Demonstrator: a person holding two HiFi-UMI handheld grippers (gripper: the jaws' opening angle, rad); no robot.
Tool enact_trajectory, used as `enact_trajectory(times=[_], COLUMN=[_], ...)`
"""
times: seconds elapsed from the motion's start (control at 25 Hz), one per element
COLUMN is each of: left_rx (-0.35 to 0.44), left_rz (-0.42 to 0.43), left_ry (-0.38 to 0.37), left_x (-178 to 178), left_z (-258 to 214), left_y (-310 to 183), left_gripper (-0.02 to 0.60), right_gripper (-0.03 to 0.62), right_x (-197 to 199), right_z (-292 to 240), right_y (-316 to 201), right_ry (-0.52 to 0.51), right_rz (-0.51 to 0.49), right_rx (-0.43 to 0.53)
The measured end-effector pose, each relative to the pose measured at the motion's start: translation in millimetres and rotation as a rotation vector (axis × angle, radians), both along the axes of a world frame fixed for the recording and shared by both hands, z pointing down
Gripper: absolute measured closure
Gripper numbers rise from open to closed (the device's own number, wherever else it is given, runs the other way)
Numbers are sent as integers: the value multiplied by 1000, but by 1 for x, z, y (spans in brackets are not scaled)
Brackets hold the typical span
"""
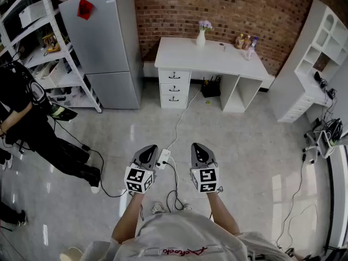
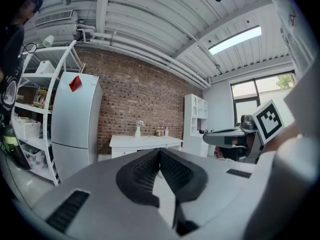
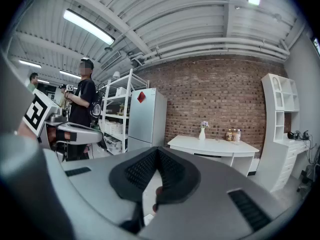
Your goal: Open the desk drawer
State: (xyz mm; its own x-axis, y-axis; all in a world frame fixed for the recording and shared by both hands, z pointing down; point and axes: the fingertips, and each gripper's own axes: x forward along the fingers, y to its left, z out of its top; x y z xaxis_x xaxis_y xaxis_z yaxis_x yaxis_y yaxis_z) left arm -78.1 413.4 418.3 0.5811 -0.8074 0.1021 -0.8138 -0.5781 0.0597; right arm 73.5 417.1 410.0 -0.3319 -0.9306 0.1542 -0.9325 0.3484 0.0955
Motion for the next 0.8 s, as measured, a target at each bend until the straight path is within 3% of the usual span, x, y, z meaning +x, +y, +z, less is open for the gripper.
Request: enact_trajectory(times=[0.8], left_rx=[-10], left_rz=[-27], left_ry=[-28], left_x=[21], left_z=[5], left_y=[-9], left_gripper=[569], right_gripper=[577], right_x=[24], right_z=[6], right_y=[-7], right_ry=[-46], right_rz=[-45], right_rx=[-8])
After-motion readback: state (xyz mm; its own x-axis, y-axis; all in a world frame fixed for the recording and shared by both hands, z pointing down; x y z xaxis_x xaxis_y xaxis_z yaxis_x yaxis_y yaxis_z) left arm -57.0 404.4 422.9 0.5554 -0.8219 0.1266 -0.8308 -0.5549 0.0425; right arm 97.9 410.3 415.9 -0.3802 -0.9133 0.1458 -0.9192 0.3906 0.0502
